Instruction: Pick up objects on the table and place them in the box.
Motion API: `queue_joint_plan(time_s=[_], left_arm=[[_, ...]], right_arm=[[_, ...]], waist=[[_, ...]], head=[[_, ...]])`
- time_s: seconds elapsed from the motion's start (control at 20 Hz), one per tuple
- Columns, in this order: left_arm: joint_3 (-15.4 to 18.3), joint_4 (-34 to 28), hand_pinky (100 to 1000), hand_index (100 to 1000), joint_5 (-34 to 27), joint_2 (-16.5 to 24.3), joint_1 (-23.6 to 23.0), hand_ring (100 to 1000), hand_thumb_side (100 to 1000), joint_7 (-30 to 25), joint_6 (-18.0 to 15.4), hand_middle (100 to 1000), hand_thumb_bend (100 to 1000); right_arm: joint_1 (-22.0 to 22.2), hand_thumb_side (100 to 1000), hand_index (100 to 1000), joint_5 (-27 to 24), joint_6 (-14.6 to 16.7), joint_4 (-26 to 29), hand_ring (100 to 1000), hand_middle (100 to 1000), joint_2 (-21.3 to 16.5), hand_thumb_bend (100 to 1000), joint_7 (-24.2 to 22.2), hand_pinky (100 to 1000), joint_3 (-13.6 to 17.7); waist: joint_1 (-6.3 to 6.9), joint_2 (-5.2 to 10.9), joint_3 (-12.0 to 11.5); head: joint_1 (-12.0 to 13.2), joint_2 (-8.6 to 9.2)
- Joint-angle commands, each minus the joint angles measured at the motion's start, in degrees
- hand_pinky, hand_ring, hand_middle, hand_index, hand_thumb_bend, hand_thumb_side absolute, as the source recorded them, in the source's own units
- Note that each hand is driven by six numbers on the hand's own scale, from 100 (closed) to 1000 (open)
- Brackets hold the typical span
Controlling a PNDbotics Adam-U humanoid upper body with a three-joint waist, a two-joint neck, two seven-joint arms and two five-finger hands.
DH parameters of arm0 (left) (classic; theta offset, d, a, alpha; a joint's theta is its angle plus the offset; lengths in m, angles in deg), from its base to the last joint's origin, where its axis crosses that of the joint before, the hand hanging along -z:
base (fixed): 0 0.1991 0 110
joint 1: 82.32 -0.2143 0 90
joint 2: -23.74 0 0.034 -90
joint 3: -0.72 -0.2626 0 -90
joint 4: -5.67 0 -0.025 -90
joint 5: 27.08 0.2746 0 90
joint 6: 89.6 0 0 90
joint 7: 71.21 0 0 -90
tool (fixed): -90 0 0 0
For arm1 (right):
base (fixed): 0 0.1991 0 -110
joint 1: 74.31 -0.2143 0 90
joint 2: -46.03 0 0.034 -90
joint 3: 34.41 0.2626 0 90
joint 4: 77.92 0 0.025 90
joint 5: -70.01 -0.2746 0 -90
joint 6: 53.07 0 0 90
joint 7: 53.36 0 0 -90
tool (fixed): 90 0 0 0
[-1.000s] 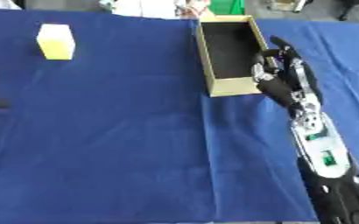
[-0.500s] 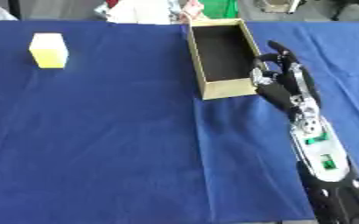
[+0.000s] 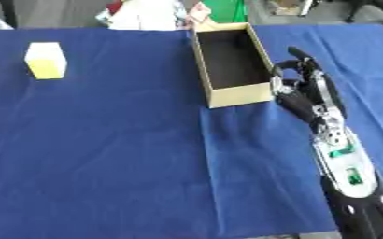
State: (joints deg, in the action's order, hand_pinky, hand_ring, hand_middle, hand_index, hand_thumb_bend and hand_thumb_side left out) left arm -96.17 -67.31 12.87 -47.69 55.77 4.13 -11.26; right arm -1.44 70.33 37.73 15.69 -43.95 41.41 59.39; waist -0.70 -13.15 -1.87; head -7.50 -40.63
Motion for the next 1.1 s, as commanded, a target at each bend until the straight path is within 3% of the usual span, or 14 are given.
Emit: queue_joint_plan(time_s=[0.05, 0.3, 0.6, 1.1], left_arm=[[0.0, 6.3, 788, 924, 6.7, -0.8, 4.3, 941, 187, 0.6, -2.3, 874, 722], [1.0, 16.0, 781, 918, 14.0, -5.6, 10.3, 933, 176, 2.1, -4.1, 854, 706], [3.6, 25.0, 788, 869, 22.9, -10.1, 14.9, 908, 179, 4.2, -4.1, 756, 700], [7.3, 31.6, 792, 858, 29.5, -11.6, 17.8, 911, 191, 5.6, -1.0, 733, 636]], right_arm=[[-0.4, 268, 939, -0.2, 0.1, 0.8, 951, 674, -1.8, 100, -0.4, 745, -0.1], [-0.7, 270, 939, -0.4, 0.2, 1.1, 951, 673, -1.8, 100, -1.0, 746, -0.6], [-1.4, 271, 939, -0.7, 0.3, 1.7, 951, 673, -1.8, 100, -1.9, 746, -1.2], [-2.3, 264, 936, -0.8, 0.3, 2.0, 952, 673, -1.6, 100, -2.6, 746, -1.8]], waist=[[0.23, 1.27, 0.3], [0.21, 1.33, 1.4], [0.29, 1.09, 3.4], [1.1, -0.43, 6.6]], head=[[0.6, 0.22], [1.5, 0.01], [3.2, 0.1], [5.5, 1.09]])
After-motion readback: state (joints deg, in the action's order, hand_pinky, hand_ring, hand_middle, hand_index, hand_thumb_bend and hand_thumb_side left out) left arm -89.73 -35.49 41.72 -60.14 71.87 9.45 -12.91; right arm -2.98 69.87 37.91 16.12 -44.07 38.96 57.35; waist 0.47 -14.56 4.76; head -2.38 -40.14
